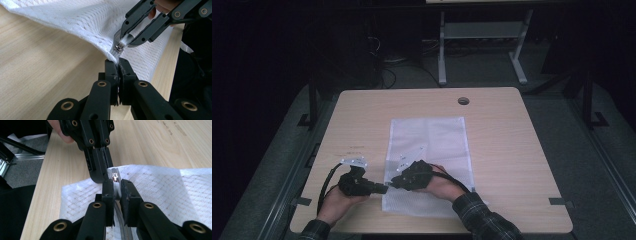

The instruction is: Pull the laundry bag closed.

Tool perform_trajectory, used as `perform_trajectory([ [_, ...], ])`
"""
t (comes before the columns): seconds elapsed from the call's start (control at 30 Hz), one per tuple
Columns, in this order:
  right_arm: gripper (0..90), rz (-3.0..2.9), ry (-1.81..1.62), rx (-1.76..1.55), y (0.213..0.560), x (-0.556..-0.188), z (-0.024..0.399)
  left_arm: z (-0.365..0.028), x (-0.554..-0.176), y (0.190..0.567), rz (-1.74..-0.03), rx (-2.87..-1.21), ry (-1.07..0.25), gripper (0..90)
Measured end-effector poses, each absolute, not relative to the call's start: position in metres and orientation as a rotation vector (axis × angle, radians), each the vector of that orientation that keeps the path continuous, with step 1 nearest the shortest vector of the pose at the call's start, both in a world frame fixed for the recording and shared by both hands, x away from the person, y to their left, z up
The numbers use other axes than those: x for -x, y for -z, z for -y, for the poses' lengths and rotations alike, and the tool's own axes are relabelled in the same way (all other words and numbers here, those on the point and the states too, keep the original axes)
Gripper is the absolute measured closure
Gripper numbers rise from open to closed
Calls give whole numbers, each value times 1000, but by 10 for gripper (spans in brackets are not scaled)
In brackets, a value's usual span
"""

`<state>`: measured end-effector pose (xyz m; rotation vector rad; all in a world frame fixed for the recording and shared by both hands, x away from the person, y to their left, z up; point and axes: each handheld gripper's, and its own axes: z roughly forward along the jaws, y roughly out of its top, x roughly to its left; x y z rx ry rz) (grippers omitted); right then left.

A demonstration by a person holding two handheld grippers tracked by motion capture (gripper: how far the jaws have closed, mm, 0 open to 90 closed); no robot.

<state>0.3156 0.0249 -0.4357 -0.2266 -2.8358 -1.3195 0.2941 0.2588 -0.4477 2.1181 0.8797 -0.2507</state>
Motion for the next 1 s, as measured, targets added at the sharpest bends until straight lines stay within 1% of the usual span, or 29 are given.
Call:
perform_trajectory([
  [1.0,813,2859,1289,247,440,-318,-9,-268,-295,445,-910,-2086,242,875],
])
